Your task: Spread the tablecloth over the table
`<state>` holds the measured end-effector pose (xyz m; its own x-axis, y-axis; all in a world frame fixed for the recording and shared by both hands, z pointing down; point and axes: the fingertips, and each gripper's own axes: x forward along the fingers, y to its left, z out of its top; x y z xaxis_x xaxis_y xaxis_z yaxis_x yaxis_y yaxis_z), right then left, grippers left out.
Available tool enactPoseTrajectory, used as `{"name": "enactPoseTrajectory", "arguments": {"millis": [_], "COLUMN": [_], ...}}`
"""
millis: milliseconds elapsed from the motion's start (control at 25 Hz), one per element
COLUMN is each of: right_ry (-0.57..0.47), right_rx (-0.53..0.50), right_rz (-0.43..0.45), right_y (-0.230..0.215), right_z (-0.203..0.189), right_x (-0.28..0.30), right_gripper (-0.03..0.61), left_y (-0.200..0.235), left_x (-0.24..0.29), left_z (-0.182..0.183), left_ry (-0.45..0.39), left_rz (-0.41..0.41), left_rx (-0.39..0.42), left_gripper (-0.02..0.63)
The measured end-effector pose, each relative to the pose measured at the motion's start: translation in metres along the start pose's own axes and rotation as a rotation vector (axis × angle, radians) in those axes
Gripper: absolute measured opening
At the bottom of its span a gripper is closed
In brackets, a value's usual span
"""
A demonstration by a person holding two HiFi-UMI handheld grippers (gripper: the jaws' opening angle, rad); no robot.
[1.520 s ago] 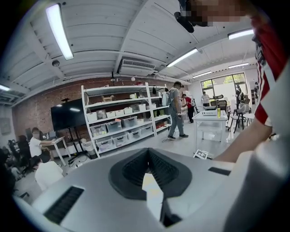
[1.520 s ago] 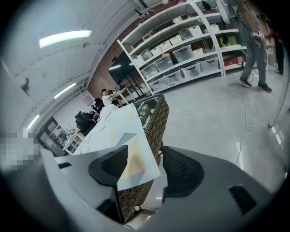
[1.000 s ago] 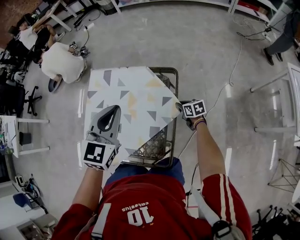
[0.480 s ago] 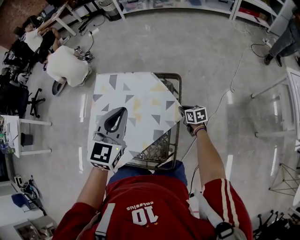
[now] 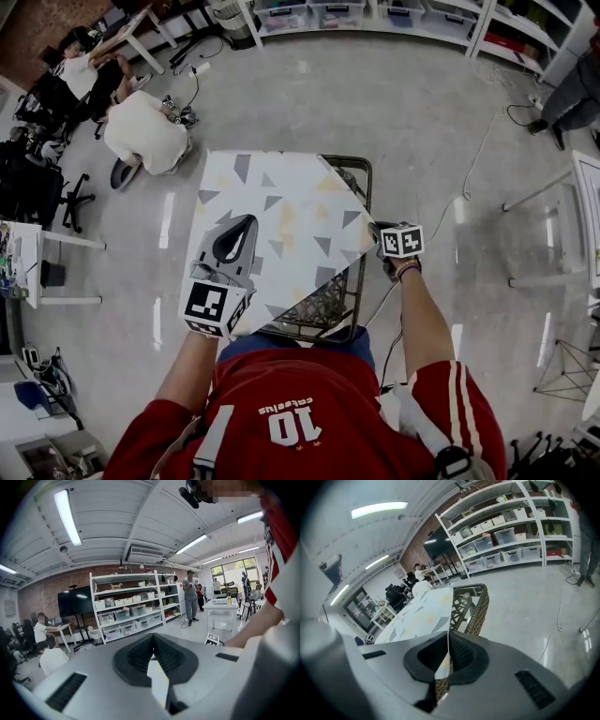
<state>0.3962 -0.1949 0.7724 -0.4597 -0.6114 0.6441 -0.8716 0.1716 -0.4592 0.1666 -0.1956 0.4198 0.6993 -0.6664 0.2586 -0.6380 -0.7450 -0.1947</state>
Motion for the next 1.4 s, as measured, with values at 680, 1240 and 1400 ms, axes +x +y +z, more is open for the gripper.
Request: {"name": "enactPoseTrajectory", "arguments": {"millis": [680,1240,1400], "right_ry": [-0.030,-0.060,-0.070], "right_rx": [0.150,0.291,0.332], "right_rz": [-0.164,-0.317,-0.356], "right_y": [-0.001,0.024,0.032], "right_z": [-0.077,-0.137,-0.167], "right_x": [-0.074,-0.115,-0.130], "right_gripper": [0.014,0.014,0.014], "left_y": [0.012,0.049,0.041], "left_x": [-0.013,-0.019,-0.020], "left_z": [0.009,0.009,0.010], "left_ry": [-0.084,-0.129,-0.145], "left_rz": [-0.101,-0.206,-0.249], "left_rx": [-0.025,-0.068,-0.067], "left_gripper": [0.006,0.007,0.006]}}
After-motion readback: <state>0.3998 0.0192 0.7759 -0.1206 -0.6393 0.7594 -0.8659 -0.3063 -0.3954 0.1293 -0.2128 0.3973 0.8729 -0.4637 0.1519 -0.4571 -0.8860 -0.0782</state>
